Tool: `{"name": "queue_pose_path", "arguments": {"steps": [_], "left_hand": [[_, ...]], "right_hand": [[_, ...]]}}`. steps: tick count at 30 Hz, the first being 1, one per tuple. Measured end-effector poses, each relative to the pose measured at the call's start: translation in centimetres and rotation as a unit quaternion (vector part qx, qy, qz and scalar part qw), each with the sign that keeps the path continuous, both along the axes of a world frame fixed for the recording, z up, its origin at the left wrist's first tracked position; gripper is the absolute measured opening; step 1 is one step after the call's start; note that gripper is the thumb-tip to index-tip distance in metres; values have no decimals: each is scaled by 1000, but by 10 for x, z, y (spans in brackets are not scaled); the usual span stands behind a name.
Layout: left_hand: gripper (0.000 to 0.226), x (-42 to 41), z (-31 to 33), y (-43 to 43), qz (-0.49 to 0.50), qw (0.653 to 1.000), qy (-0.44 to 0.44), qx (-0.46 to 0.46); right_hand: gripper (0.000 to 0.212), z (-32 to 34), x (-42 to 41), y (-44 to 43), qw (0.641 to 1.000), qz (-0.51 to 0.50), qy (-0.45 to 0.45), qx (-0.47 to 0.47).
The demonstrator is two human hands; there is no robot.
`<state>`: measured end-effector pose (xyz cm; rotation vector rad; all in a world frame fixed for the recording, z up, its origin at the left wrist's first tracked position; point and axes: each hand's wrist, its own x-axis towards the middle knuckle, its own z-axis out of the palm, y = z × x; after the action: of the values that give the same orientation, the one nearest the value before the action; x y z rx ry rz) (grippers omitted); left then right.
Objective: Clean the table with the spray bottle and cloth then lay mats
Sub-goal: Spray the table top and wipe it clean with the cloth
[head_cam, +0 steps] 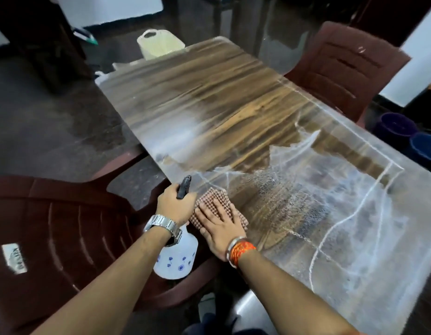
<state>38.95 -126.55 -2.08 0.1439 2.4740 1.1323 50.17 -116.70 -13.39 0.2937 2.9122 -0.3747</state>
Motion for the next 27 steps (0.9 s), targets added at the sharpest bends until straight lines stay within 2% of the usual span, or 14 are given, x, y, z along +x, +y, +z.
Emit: {"name": "queue_pose_path", "arguments": {"steps": [4,7,11,14,20,22,25,27], "left_hand": [[24,-18,-5,1,38,999,-6,-7],[17,-34,-16,4,69,997,-13,-14],[17,-54,-26,11,109,994,-7,-19],[23,-61,-30,19,131,991,0,-27],[23,-55,-29,25,139,990,8,-23],[23,-51,-30,25,142,990,-1,-20],[27,-45,-29,25,139,990,-8,-33],[27,-42,-26,24,124,991,-8,-40]], "right_hand": [[52,7,-64,17,996,85,-3,-13],[64,8,-121,29,991,135,-8,9],[52,5,-189,50,991,131,7,3],[52,3,-209,71,994,109,-6,-5],[53,4,-147,85,1000,0,-13,16],[55,4,-103,67,997,64,10,48],[56,2,-49,55,975,219,10,17],[57,3,-43,74,964,265,-1,26]]}}
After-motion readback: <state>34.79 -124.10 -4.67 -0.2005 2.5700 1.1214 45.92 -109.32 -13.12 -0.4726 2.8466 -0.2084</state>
